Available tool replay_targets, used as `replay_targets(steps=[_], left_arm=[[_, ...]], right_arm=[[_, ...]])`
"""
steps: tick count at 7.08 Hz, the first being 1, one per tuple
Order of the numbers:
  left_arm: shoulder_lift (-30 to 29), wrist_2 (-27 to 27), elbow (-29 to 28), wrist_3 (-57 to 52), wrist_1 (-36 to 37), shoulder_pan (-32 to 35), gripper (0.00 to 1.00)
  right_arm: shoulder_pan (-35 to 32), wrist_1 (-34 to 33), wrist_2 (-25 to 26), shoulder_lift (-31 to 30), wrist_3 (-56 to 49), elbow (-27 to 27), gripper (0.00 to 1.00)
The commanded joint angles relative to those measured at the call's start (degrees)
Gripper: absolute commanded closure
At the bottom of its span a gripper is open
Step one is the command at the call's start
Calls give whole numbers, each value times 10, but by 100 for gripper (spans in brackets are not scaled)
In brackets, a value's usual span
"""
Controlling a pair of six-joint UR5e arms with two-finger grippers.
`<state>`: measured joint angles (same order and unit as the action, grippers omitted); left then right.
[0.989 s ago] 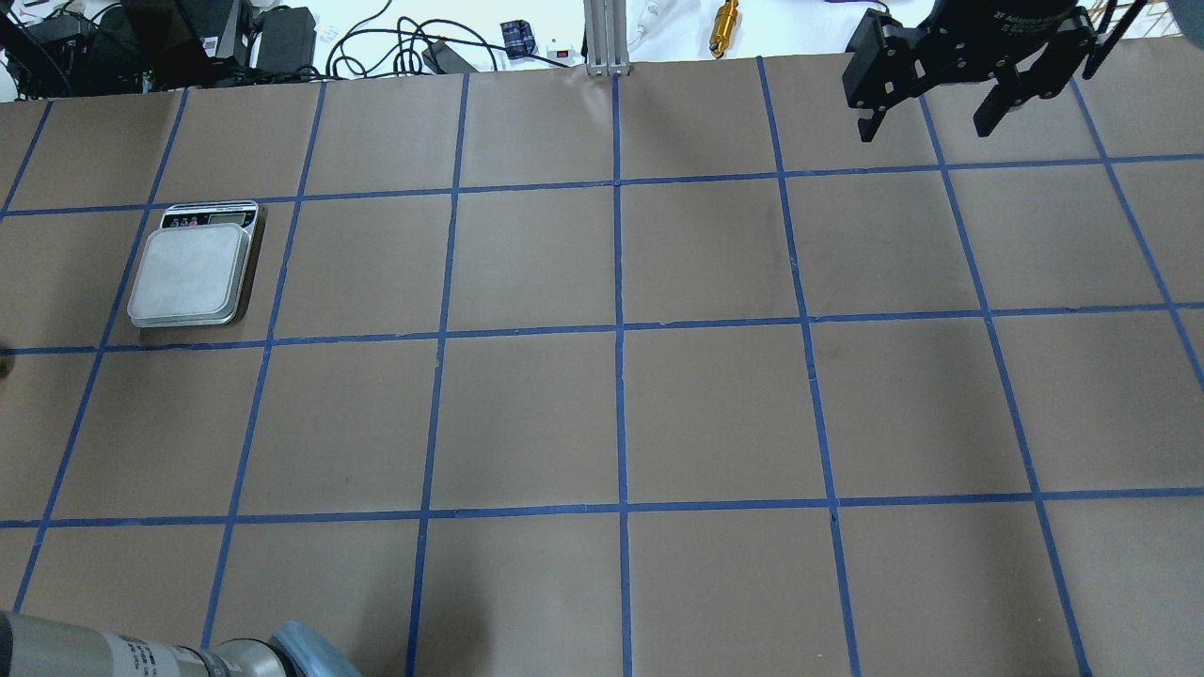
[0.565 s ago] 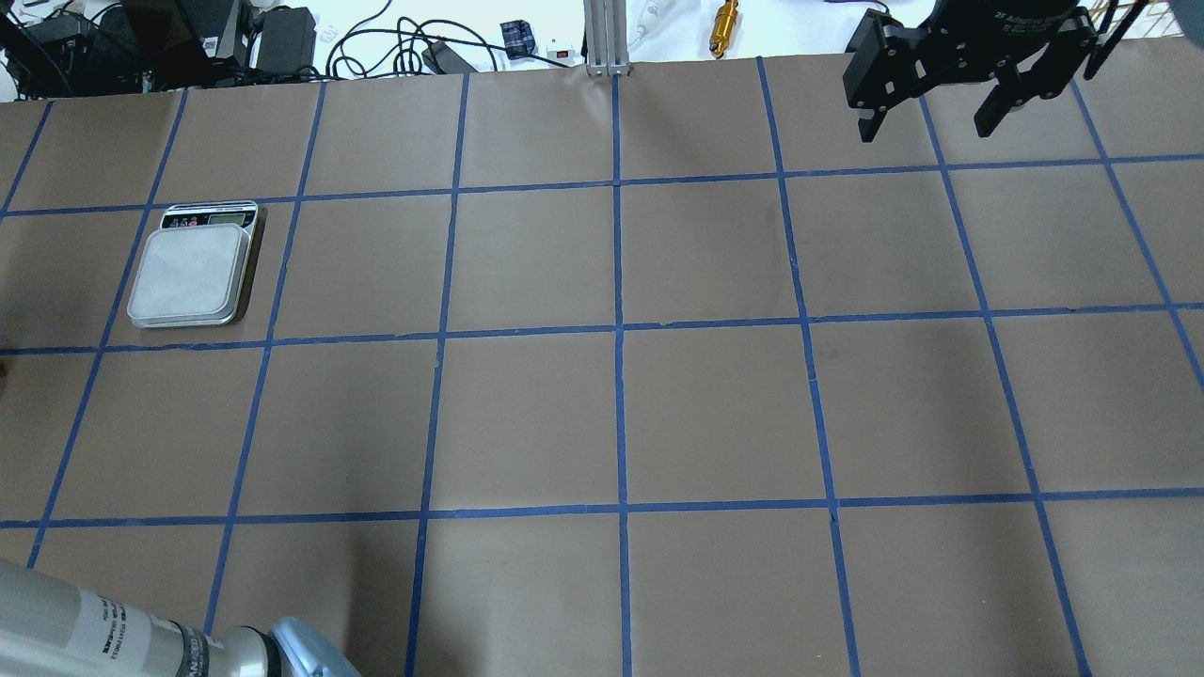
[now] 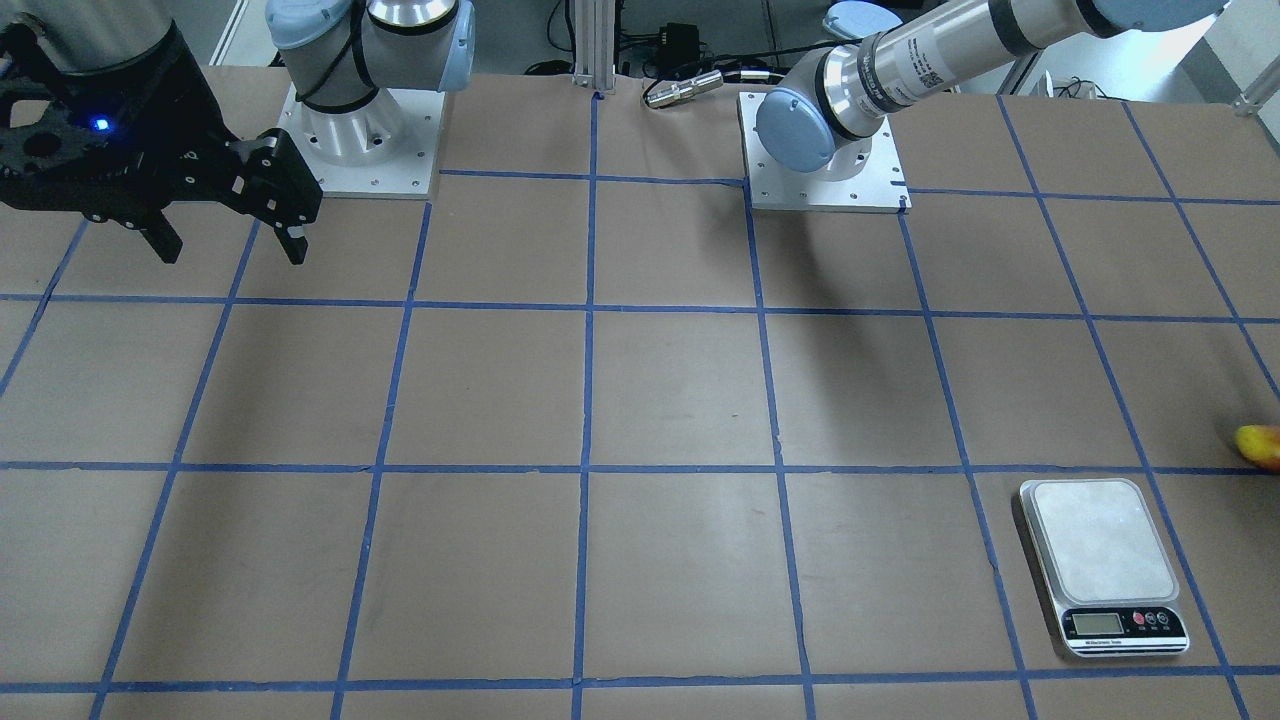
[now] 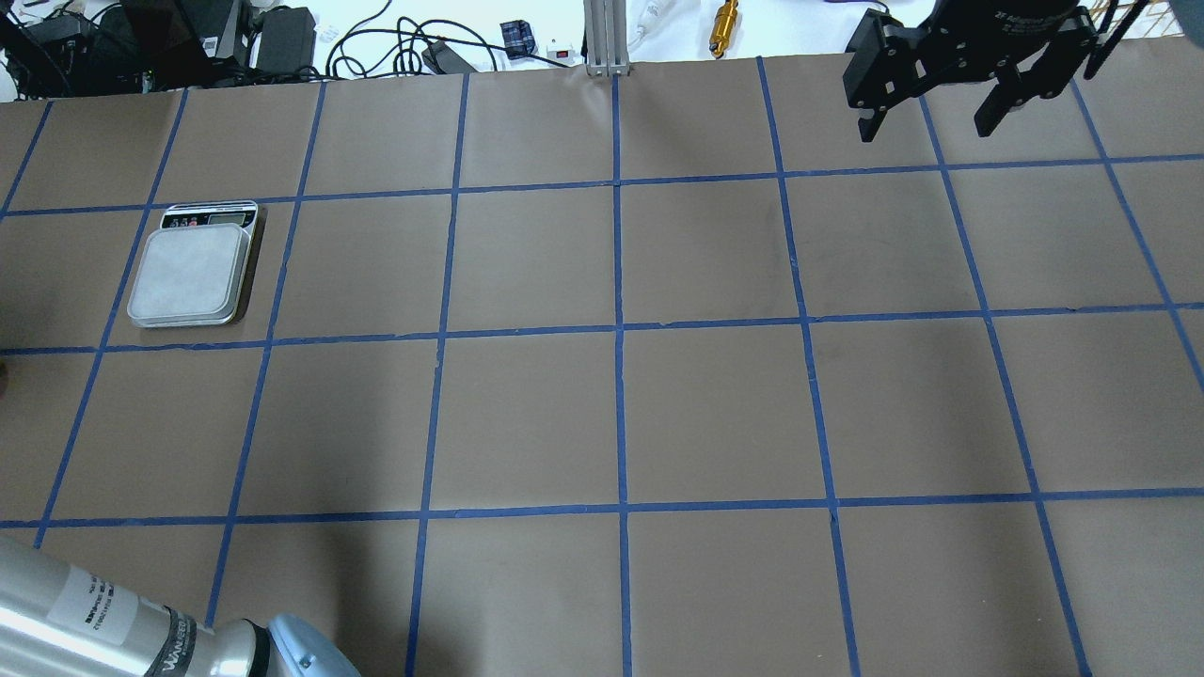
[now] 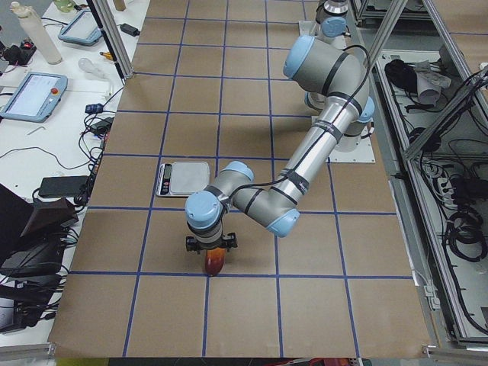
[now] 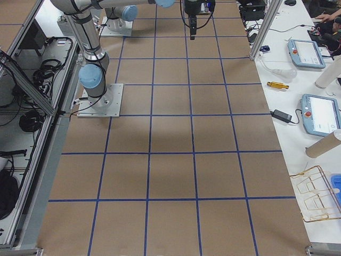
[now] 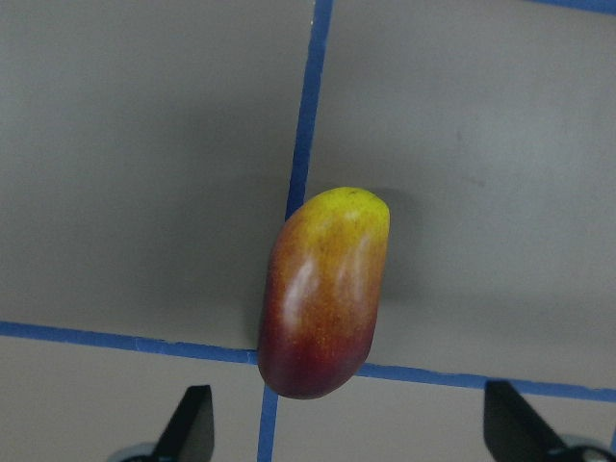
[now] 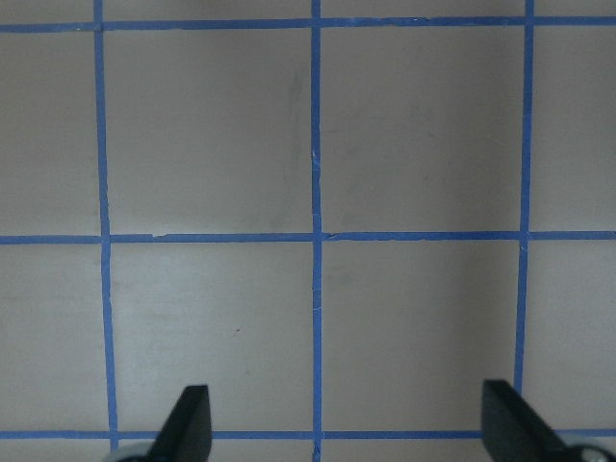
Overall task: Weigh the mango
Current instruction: 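Lower the left gripper onto the red-yellow mango and close on it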
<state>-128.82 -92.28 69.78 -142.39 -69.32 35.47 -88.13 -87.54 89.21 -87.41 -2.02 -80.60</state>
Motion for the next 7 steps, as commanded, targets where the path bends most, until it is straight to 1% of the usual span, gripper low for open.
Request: replay_targets(steps=[1,4,7], left_arm=[[-30,16,6,-41,23,-9,0],[-57,16,13,-41,25,-10,0],[-63,17,43,-43,85,-13,0]], right_arm=[[0,0,0,0,0,0,0],[0,0,0,0,0,0,0],[0,0,-1,0,0,0,0]])
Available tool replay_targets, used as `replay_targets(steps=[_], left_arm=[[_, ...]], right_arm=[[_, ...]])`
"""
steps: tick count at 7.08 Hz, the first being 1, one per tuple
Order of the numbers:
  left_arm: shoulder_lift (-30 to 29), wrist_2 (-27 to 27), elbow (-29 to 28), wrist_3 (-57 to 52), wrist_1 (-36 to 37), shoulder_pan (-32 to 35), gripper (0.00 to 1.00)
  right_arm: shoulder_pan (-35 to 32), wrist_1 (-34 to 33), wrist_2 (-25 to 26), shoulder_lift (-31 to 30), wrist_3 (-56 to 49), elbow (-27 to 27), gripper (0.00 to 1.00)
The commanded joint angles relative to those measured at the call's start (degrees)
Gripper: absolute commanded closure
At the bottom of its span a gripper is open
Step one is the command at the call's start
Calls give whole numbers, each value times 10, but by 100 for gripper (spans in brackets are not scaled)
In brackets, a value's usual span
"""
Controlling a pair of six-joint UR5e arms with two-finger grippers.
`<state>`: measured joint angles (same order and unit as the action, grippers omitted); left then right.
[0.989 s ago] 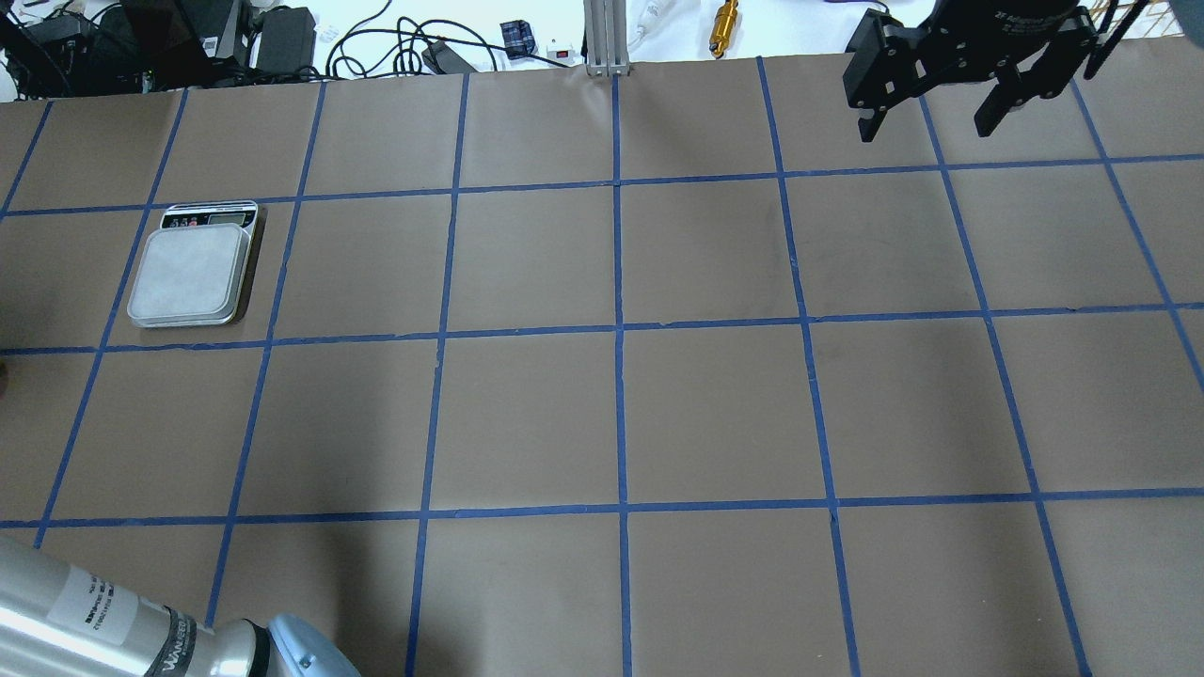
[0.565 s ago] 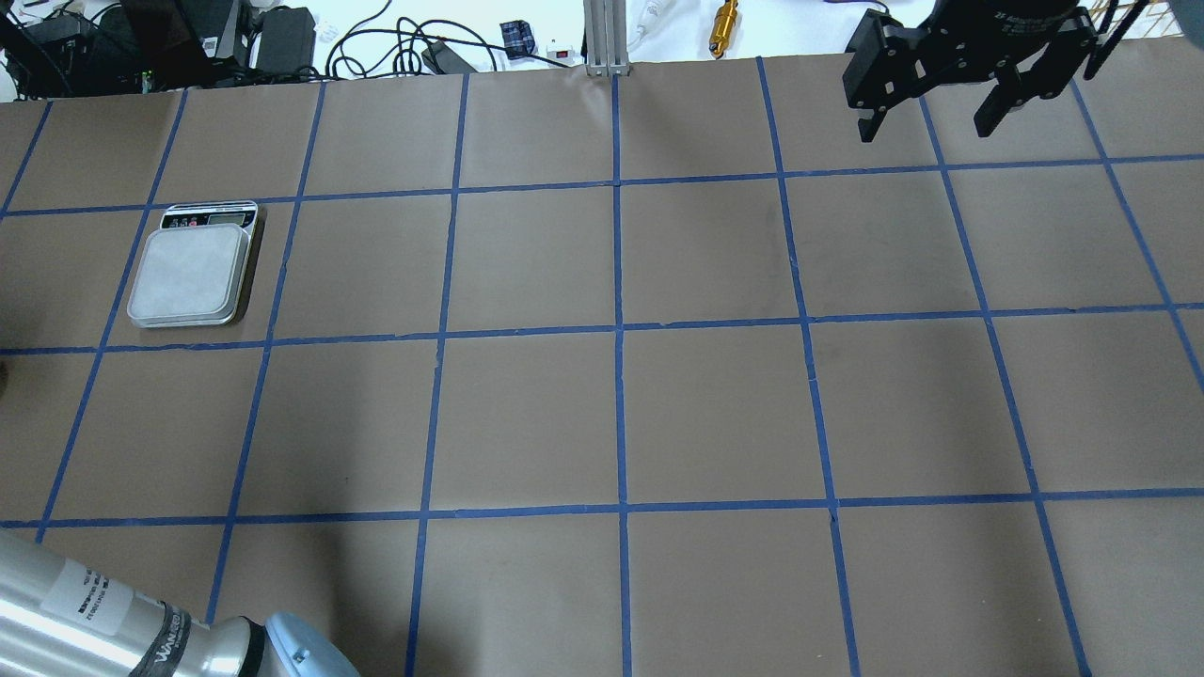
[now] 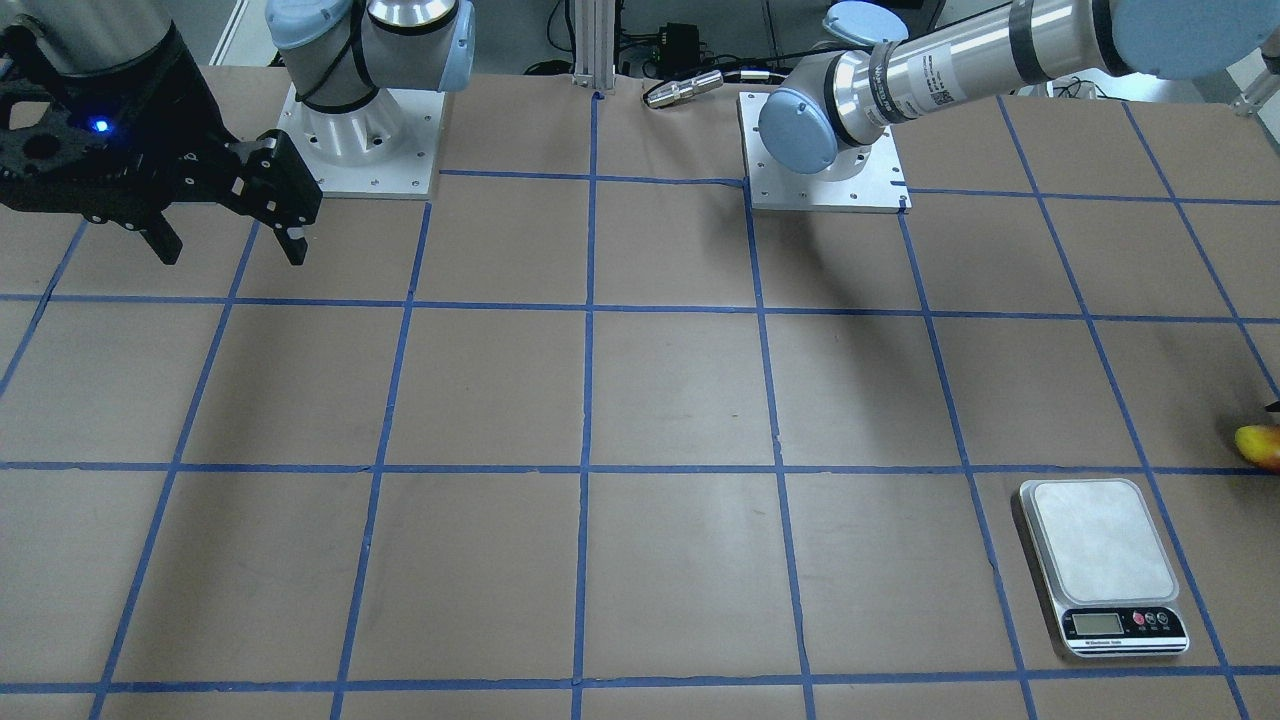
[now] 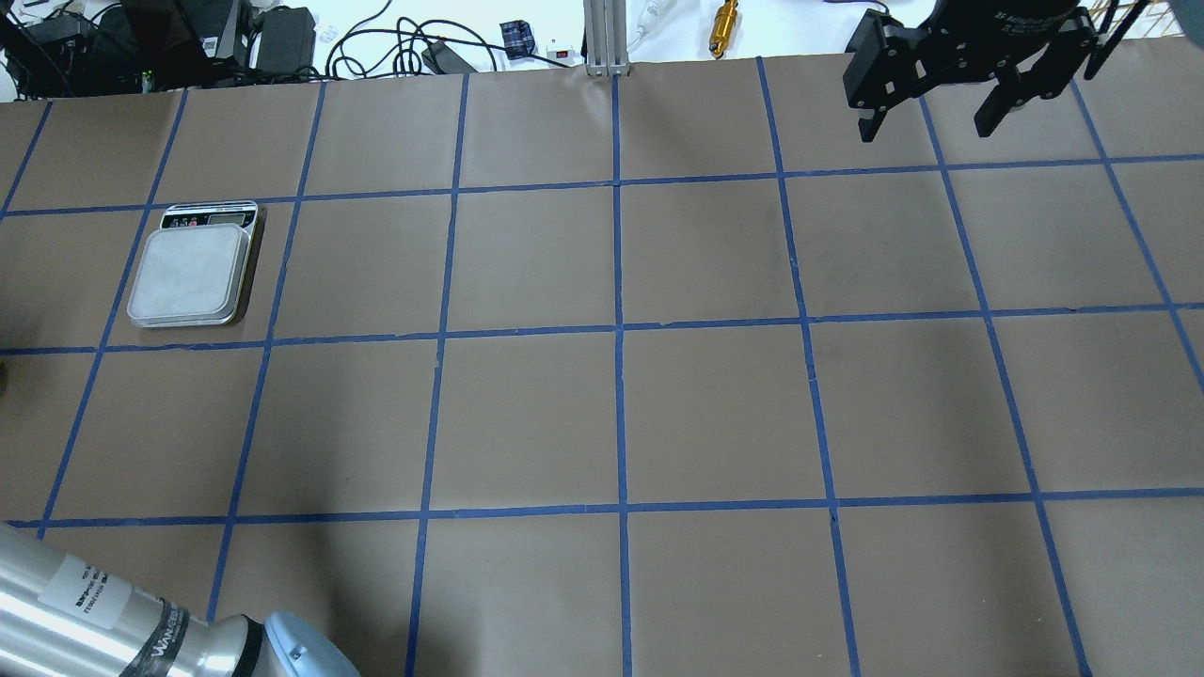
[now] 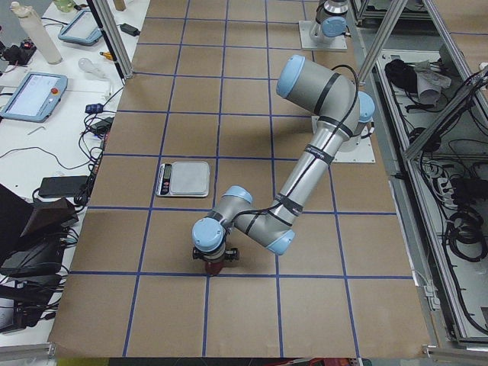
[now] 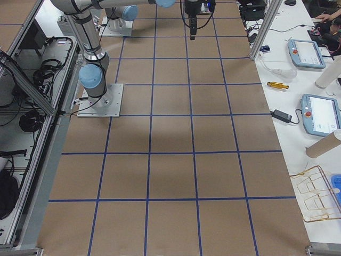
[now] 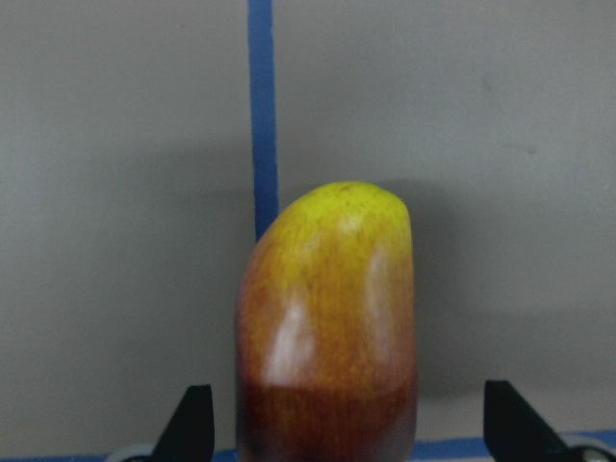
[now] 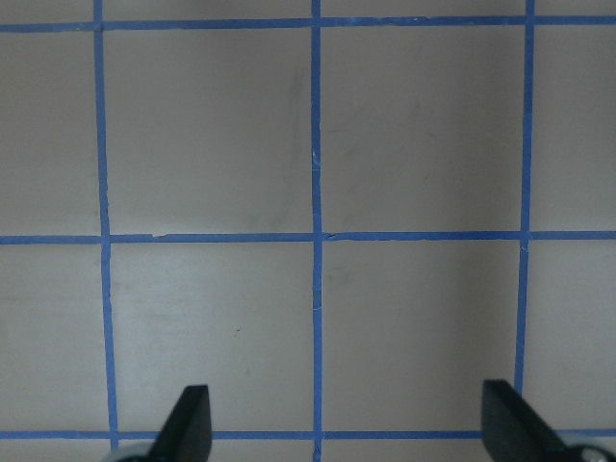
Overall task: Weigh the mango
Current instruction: 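Lower the left gripper onto the red-yellow mango and close on it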
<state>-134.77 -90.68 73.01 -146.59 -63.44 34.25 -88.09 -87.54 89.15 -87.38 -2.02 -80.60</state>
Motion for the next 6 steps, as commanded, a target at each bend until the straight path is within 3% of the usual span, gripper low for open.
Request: replay_targets(steps=[1,5,6], left_arm=[[-4,2,14,0,26,-1,0],[-10,16,13,-2,27,-2,0],[-11,18,13,-2,27,-2,5]], right_arm=[[-1,0,1,-1,0,0,0],[0,0,1,-1,0,0,0],[-1,0,1,0,0,0,0]])
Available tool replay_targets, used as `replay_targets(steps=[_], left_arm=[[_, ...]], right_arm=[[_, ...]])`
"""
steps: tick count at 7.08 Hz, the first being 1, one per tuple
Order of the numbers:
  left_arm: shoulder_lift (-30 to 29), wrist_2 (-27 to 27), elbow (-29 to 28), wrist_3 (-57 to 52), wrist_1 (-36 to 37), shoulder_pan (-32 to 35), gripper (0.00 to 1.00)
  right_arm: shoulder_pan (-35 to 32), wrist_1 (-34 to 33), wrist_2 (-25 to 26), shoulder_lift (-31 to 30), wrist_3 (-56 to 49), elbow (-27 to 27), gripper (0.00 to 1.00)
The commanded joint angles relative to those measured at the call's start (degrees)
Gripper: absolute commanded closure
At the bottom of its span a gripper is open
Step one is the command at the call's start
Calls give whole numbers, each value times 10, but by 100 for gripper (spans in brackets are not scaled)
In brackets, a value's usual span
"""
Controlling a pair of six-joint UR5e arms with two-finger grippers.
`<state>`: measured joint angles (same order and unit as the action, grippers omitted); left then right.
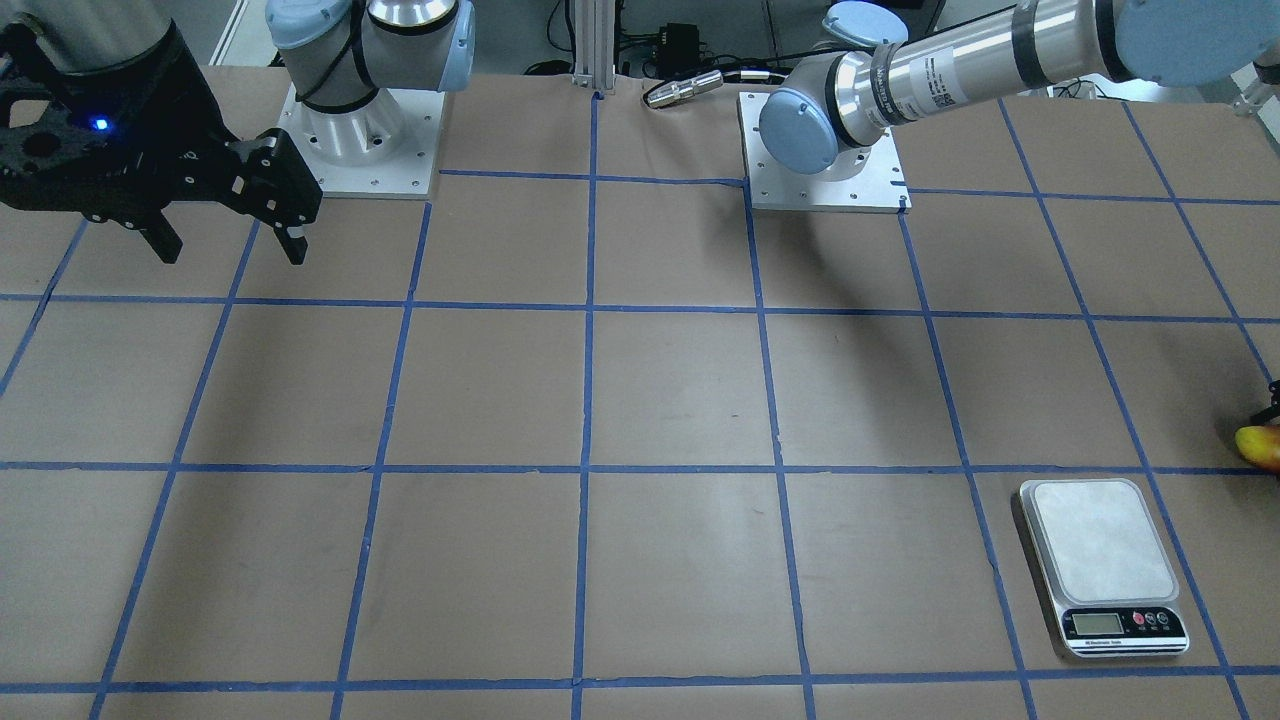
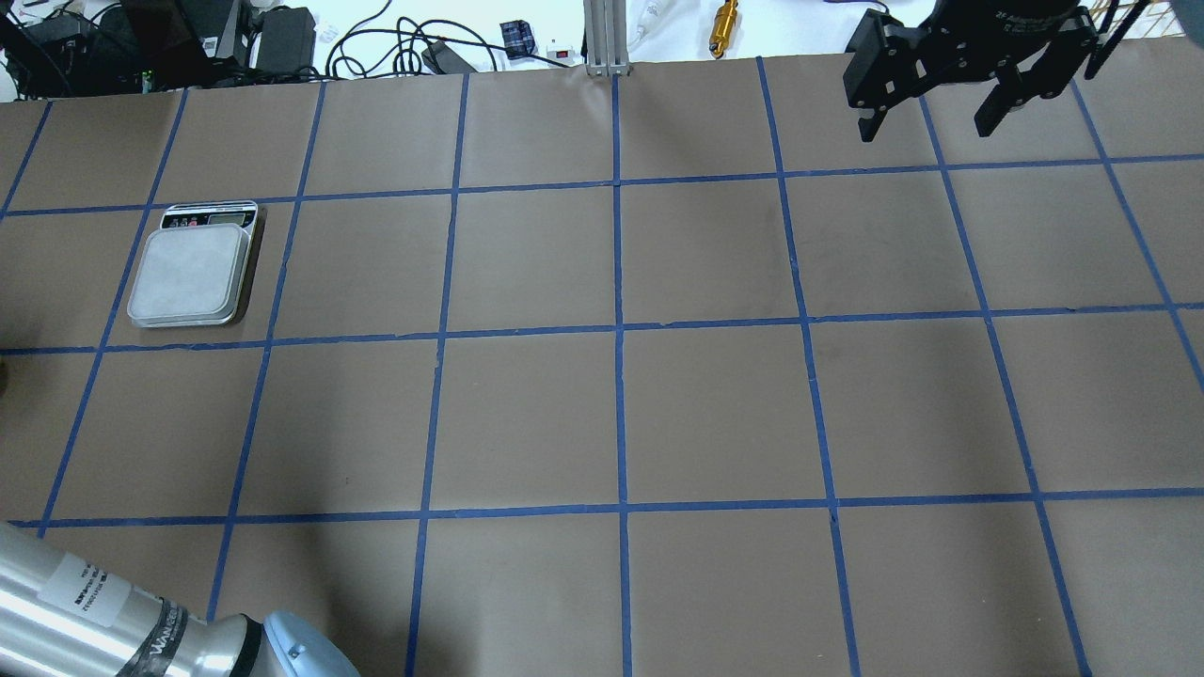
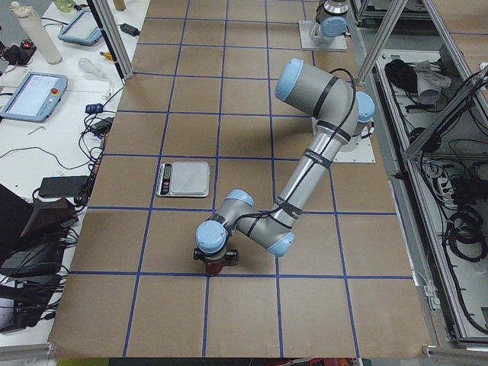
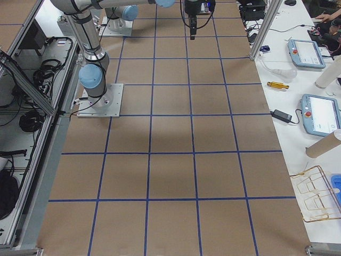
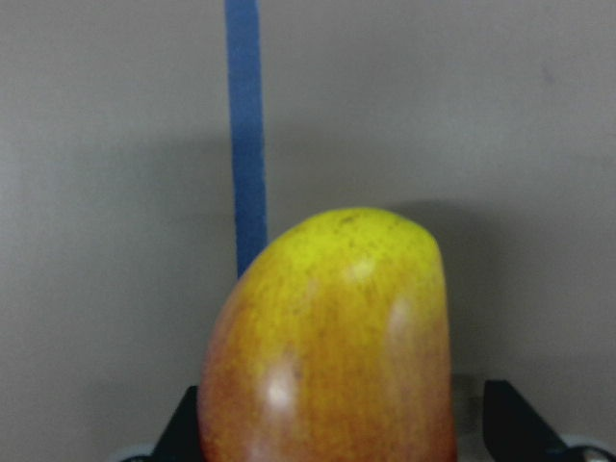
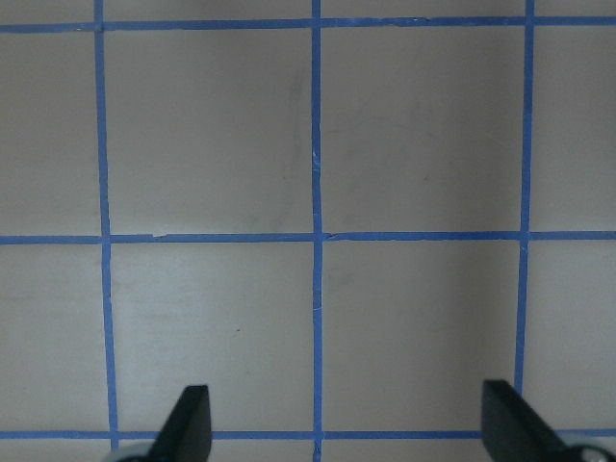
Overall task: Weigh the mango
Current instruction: 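Lift the mango with the left gripper and carry it toward the scale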
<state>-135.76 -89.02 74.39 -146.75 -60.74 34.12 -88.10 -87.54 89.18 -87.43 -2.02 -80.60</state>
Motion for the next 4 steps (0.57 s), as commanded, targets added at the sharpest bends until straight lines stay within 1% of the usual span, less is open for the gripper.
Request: replay_targets(steps=[1,2,3,4], left_arm=[[-1,11,-2,-6,0,0,22],[-1,12,-2,-13,0,0,49],[-1,12,-4,-13,0,0,82],[0,11,-5,-13,0,0,100]], right_arm=[[0,0,-1,1,0,0,0],[-1,0,0,1,0,0,0],[0,0,0,1,0,0,0],[-1,0,0,0,0,0,0]])
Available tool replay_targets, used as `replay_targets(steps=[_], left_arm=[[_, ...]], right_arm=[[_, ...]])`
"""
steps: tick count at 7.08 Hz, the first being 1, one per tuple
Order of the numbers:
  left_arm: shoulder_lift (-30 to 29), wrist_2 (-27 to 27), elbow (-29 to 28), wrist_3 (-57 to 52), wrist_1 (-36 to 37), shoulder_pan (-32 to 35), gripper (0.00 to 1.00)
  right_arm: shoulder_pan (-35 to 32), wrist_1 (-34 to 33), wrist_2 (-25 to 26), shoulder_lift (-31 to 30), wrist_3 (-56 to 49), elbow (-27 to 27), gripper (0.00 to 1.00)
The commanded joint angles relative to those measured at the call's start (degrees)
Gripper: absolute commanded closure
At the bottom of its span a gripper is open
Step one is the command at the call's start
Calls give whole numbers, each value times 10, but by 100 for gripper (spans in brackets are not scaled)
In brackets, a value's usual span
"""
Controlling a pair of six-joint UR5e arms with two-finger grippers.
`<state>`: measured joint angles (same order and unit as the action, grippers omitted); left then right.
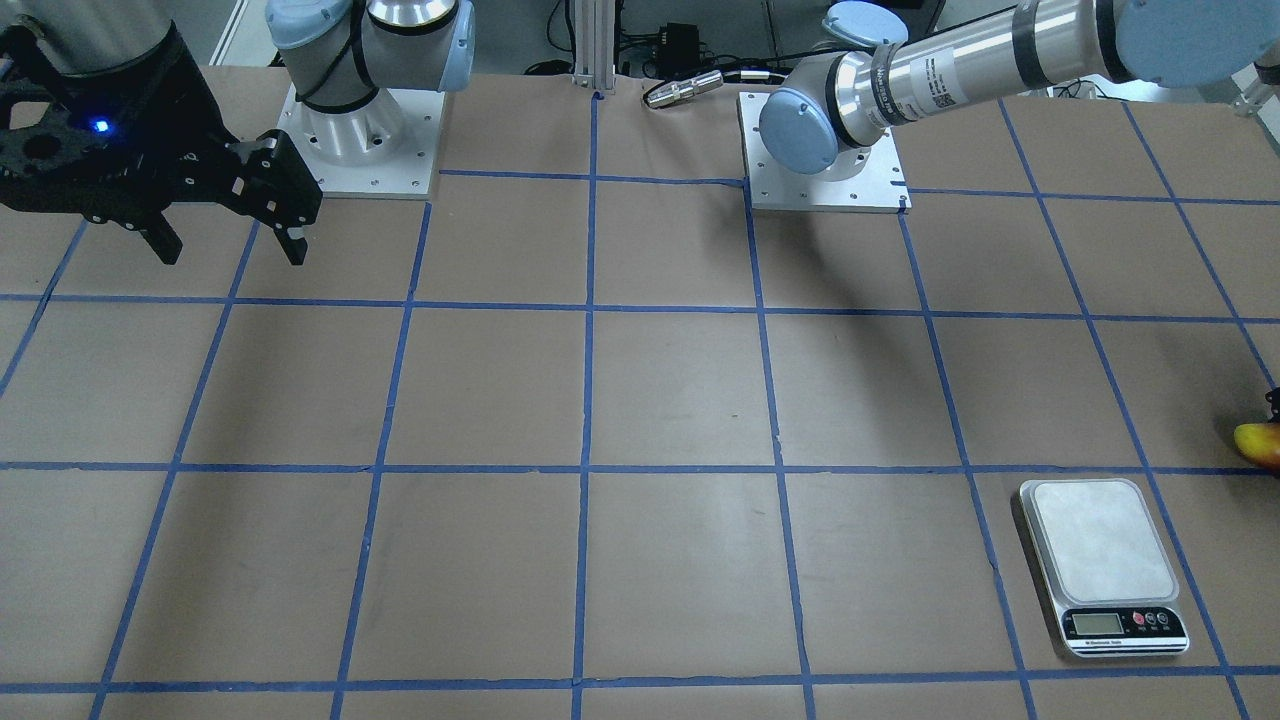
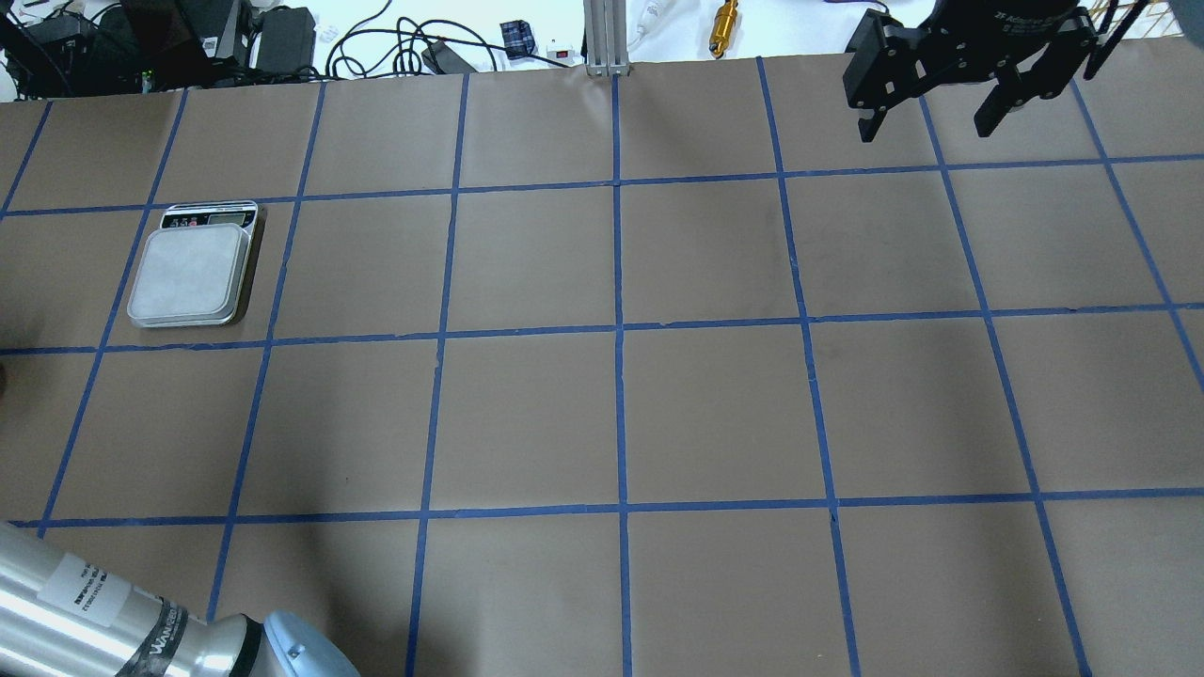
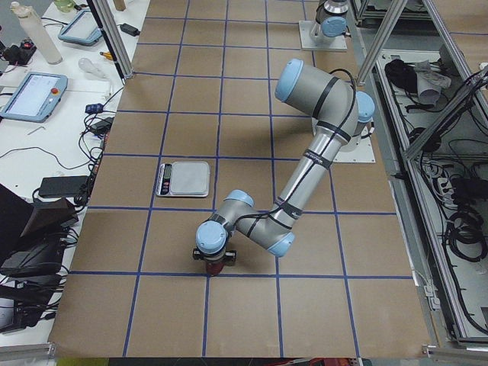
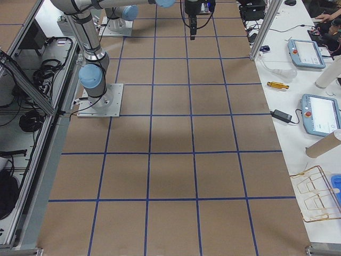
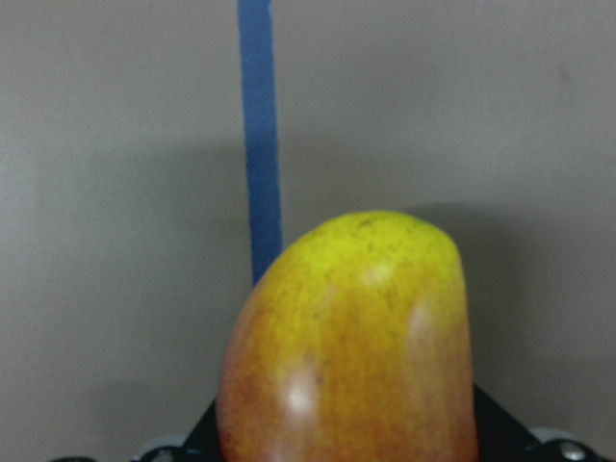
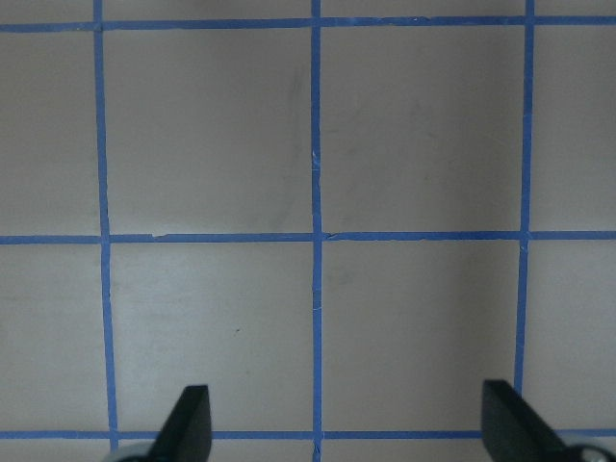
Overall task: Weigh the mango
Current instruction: 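Lift the mango with the left gripper and carry it toward the scale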
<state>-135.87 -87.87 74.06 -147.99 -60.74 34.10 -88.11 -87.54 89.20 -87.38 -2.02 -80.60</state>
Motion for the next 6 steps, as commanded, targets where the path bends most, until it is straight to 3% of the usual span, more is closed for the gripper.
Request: replay_targets(steps=[1,6], left_arm=[[9,-1,-1,-4,0,0,100],[93,-4,3,20,-49,38,100]], right_arm=[[0,0,-1,0,0,0,0],[0,0,0,-1,0,0,0]])
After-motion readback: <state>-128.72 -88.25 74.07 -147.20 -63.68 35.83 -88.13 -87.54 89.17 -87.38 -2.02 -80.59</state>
